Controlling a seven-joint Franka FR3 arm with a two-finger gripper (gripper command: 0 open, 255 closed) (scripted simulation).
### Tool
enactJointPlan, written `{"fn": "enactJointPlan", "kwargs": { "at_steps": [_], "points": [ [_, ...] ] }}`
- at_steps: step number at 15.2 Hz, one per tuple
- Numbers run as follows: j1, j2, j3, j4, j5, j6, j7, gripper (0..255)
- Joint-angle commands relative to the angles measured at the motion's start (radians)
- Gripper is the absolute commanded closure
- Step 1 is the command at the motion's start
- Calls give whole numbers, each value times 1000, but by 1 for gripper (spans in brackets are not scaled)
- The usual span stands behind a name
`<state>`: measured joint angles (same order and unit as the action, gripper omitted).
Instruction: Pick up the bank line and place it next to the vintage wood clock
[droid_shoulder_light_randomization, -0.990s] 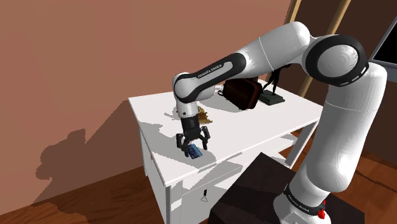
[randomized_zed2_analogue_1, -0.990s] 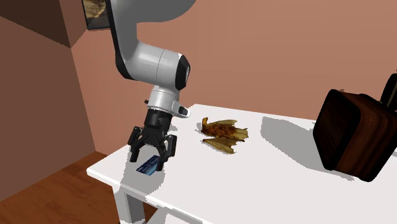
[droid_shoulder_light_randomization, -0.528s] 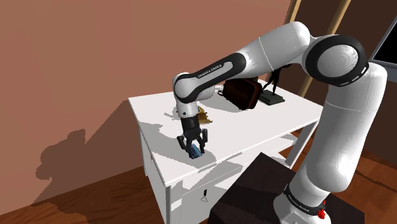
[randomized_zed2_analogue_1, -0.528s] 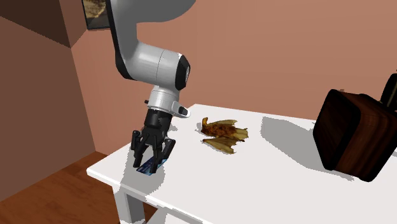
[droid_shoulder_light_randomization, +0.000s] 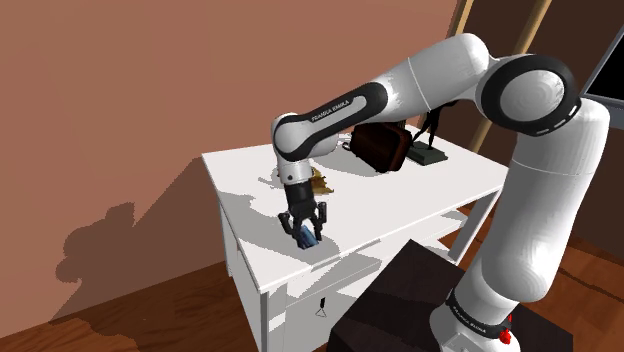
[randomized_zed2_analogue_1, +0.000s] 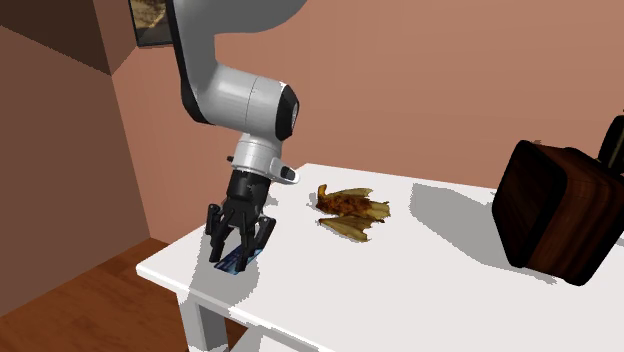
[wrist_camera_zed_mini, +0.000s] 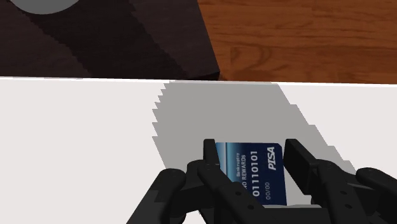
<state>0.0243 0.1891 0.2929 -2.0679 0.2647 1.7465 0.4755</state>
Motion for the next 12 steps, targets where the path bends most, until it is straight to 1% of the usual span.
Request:
{"fn": "enactJointPlan", "kwargs": {
  "at_steps": [1, 12],
  "points": [
    [-1, -10, 0, 9, 2, -18, 3, 255],
    [-9, -79, 0, 78, 13, -153, 25, 255]
  ]
}}
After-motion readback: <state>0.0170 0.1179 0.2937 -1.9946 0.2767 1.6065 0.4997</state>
